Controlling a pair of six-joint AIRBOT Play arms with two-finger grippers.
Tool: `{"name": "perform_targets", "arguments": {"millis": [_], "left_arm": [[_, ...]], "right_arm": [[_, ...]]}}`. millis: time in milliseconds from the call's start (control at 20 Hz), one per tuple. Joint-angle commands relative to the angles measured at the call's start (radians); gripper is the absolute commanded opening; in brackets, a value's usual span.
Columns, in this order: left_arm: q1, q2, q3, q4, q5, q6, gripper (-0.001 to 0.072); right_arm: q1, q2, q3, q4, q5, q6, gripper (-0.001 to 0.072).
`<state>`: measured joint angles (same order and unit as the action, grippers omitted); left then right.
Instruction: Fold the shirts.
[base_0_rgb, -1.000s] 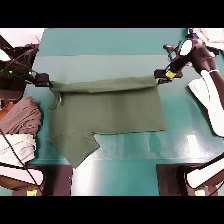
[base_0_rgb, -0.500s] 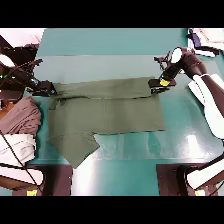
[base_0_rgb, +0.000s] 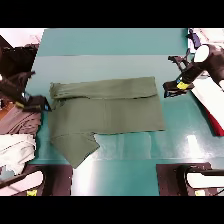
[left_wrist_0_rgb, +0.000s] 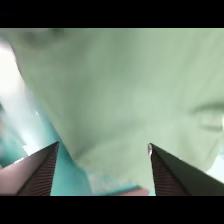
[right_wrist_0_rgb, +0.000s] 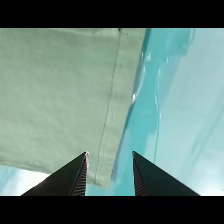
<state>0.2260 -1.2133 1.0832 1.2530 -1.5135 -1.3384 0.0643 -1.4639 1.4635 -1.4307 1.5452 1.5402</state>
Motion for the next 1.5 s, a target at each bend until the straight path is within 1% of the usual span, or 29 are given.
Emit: {"name": "perform_targets", "arguments": {"millis": [0,100,250,400,550,600,650,800,1050,1100,1150,1200,1300,1400,1450], "left_arm": [[0.001,0.216,-0.291,0.011,0.051,-0.075,0.0644],[0.001,0.296,-0.421,0.011,0.049,-0.1,0.0644],[0.001,0.331,-0.548,0.003,0.055,-0.114,0.0644],[0.001,0.33,-0.605,-0.004,0.108,-0.114,0.0644],[0.001,0.33,-0.611,-0.011,0.173,-0.114,0.0643],[0.001,0.33,-0.611,-0.011,0.192,-0.114,0.0596],[0.001,0.33,-0.611,-0.015,0.204,-0.113,0.0483],[0.001,0.33,-0.611,-0.06,0.243,-0.113,0.0475],[0.001,0.33,-0.611,-0.058,0.238,-0.112,0.0473],[0.001,0.33,-0.611,-0.056,0.238,-0.112,0.0448],[0.001,0.33,-0.611,-0.056,0.235,-0.095,0.0182],[0.001,0.33,-0.611,-0.057,0.232,-0.079,0.0032],[0.001,0.33,-0.61,-0.057,0.23,-0.076,0.0028],[0.001,0.331,-0.602,-0.061,0.197,-0.073,0.0027],[0.001,0.331,-0.587,-0.061,0.176,-0.057,0.0027]], "right_arm": [[-0.014,0.107,-0.128,0.009,-0.103,-0.005,0.0332],[-0.014,0.128,-0.163,0.087,-0.117,-0.006,0.0332],[-0.014,0.129,-0.169,0.161,-0.149,-0.016,0.0332],[-0.014,0.129,-0.167,0.201,-0.159,-0.016,0.0332],[-0.014,0.129,-0.167,0.202,-0.157,-0.016,0.0332],[-0.014,0.129,-0.167,0.202,-0.157,-0.016,0.0332],[-0.014,0.13,-0.167,0.202,-0.157,-0.016,0.0332],[-0.014,0.13,-0.167,0.202,-0.153,-0.016,0.0332],[-0.014,0.13,-0.167,0.201,-0.128,-0.016,0.0332],[-0.014,0.13,-0.167,0.202,-0.129,-0.016,0.0332],[-0.014,0.13,-0.167,0.202,-0.128,-0.016,0.0332],[-0.014,0.13,-0.167,0.202,-0.128,-0.016,0.0332],[-0.014,0.13,-0.167,0.2,-0.112,-0.017,0.0332],[-0.014,0.13,-0.168,0.2,-0.053,-0.056,0.0331],[-0.014,0.132,-0.177,0.201,-0.023,-0.069,0.0325]]}}
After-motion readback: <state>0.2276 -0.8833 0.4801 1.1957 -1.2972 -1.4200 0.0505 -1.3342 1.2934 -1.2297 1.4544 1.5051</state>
